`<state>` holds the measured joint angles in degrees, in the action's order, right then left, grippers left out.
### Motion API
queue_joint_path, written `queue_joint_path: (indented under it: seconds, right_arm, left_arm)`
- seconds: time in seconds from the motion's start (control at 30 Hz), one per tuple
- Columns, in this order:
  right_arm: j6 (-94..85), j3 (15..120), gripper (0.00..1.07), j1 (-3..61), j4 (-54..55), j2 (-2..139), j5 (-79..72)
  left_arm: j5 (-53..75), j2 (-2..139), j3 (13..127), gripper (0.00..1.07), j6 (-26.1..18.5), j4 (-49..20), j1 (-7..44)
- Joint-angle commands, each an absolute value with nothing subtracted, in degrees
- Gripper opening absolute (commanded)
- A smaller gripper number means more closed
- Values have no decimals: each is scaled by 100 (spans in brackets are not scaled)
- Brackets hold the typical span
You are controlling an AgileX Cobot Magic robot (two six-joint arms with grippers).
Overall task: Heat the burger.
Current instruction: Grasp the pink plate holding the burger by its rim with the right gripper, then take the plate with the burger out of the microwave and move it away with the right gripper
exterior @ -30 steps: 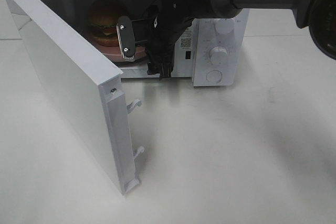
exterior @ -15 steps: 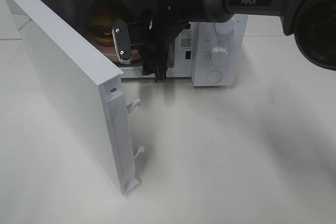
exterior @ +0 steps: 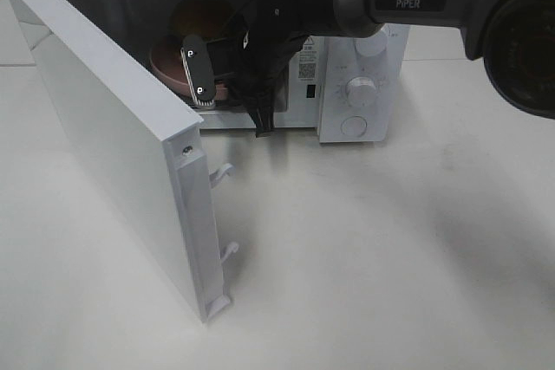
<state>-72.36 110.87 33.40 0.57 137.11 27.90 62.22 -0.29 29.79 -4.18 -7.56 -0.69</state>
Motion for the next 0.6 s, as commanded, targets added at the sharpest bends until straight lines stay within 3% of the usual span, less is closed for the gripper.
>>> queue_joint_path:
  seconds: [0.03,0.27,0.6]
  right_arm:
    - [-7420,11092,0,3317,304,13745,3060]
    - [-8434,11081,0,3317,1037,13528,3730]
    - [-8973,10571,0,3317,1077,12840,3782]
  left_arm:
    - [6148,-115,2968,98,-418,-773,-52]
    - [6148,-115,2968,98,-418,-773,-52]
    - [6148,-115,2968,98,-418,-773,-52]
